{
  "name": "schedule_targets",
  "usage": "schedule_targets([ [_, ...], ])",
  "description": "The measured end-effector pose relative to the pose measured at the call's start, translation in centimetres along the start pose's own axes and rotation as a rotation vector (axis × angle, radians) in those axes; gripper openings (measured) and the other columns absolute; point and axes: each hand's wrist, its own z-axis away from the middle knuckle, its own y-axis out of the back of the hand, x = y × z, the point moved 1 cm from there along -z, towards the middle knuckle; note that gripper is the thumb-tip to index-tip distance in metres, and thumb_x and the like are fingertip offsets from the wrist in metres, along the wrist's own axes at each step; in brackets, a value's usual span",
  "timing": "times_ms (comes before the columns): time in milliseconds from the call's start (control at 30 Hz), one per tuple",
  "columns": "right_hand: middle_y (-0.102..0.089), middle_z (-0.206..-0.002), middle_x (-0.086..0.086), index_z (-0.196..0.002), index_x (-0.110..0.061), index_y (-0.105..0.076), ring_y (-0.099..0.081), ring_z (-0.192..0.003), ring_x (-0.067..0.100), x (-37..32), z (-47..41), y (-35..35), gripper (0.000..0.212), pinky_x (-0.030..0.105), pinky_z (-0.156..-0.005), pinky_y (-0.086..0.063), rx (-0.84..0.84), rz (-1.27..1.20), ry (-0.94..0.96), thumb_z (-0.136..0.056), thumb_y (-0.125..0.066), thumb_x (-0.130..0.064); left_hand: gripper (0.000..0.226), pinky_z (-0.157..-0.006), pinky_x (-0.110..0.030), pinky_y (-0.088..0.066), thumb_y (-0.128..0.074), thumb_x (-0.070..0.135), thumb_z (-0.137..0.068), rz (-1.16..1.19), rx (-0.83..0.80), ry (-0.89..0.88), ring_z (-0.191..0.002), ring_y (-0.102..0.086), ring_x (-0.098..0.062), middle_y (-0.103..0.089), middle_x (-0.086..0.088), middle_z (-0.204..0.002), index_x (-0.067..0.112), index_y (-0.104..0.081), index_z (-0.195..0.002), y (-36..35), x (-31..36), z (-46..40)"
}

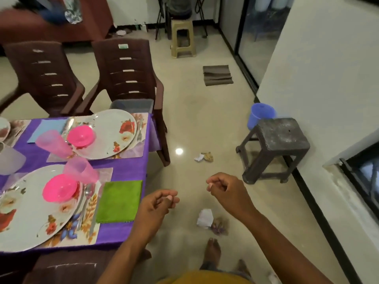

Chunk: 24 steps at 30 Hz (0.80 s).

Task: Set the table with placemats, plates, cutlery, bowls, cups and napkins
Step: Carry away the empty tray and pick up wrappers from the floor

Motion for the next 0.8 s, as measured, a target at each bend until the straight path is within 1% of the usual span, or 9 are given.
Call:
schedule_targets([
  [67,-0.076,-0.085,-0.015,-0.095,-0.032,-0.077,-0.072,-0.081,0.003,0.1,-3.6,0.6,0.012,0.037,-0.081,-0.062,-0.05,0.02,0.018,-0.091,-0.071,-0.022,0.014,-0.072,-0.025,-0.056,-0.062,0.012,-0.102,0.013,0.054,0.005,-0.089,-0.074,-0.021,-0.081,-0.005,-0.095,0.014,-0.074,-0.109,-0.6,0.6,-2.3],
  [200,-0.075,-0.087,-0.018,-0.098,-0.036,-0.076,-0.072,-0.083,0.002,-0.4,-9.6,1.4,0.012,0.036,-0.082,-0.062,-0.124,0.052,0.042,-0.091,-0.072,-0.027,0.02,-0.076,-0.033,-0.054,-0.056,0.004,-0.105,0.036,0.148,0.047,-0.09,-0.074,-0.022,-0.081,-0.004,-0.095,0.014,-0.074,-0.108,-1.0,2.0,-6.3],
  [300,-0.075,-0.089,-0.017,-0.101,-0.036,-0.075,-0.072,-0.083,0.002,-1.1,-14.3,1.2,0.013,0.034,-0.082,-0.062,-0.177,0.054,0.053,-0.092,-0.072,-0.027,0.014,-0.081,-0.036,-0.054,-0.061,0.011,-0.104,0.069,0.2,0.055,-0.092,-0.075,-0.021,-0.081,-0.002,-0.096,0.014,-0.075,-0.108,-0.6,3.4,-9.9],
  [333,-0.075,-0.091,-0.017,-0.102,-0.036,-0.075,-0.072,-0.084,0.002,-1.4,-16.3,0.9,0.013,0.033,-0.083,-0.062,-0.197,0.061,0.059,-0.092,-0.072,-0.028,0.014,-0.081,-0.036,-0.055,-0.062,0.013,-0.103,0.081,0.217,0.06,-0.094,-0.075,-0.02,-0.081,-0.002,-0.096,0.015,-0.075,-0.109,-0.3,3.6,-11.5],
  [433,-0.074,-0.096,-0.016,-0.104,-0.033,-0.074,-0.072,-0.087,0.004,-2.5,-21.9,-0.1,0.013,0.03,-0.083,-0.062,-0.236,0.071,0.071,-0.094,-0.07,-0.027,0.019,-0.082,-0.028,-0.059,-0.058,0.007,-0.105,0.091,0.263,0.063,-0.096,-0.077,-0.021,-0.081,-0.004,-0.097,0.012,-0.075,-0.111,1.0,4.4,-16.3],
  [533,-0.075,-0.091,-0.012,-0.104,-0.031,-0.074,-0.072,-0.085,0.004,-4.3,-27.6,-1.5,0.012,0.026,-0.081,-0.06,-0.248,0.087,0.087,-0.094,-0.069,-0.026,0.019,-0.09,-0.039,-0.06,-0.058,0.009,-0.105,0.091,0.28,0.053,-0.099,-0.077,-0.021,-0.081,-0.004,-0.099,0.012,-0.074,-0.113,2.6,5.2,-21.6],
  [600,-0.075,-0.09,-0.011,-0.102,-0.032,-0.074,-0.072,-0.083,0.004,-5.6,-31.7,-2.6,0.012,0.026,-0.079,-0.059,-0.257,0.092,0.082,-0.093,-0.069,-0.026,0.019,-0.092,-0.043,-0.06,-0.058,0.011,-0.105,0.094,0.286,0.062,-0.1,-0.077,-0.021,-0.081,-0.004,-0.101,0.013,-0.074,-0.114,3.9,5.8,-25.3],
  [700,-0.075,-0.091,-0.013,-0.102,-0.033,-0.075,-0.071,-0.084,0.001,-7.8,-36.9,-4.0,0.012,0.022,-0.077,-0.056,-0.288,0.112,0.06,-0.093,-0.069,-0.026,0.02,-0.09,-0.038,-0.061,-0.058,0.011,-0.105,0.085,0.288,0.058,-0.098,-0.077,-0.019,-0.081,-0.002,-0.1,0.013,-0.075,-0.114,5.6,7.5,-30.0],
  [800,-0.076,-0.092,-0.012,-0.102,-0.033,-0.074,-0.071,-0.084,0.001,-10.0,-42.3,-5.3,0.012,0.023,-0.078,-0.057,-0.306,0.133,0.061,-0.094,-0.069,-0.027,0.021,-0.082,-0.026,-0.062,-0.056,0.009,-0.106,0.078,0.261,0.049,-0.097,-0.077,-0.016,-0.081,0.0,-0.099,0.013,-0.075,-0.113,7.6,9.5,-34.7],
])
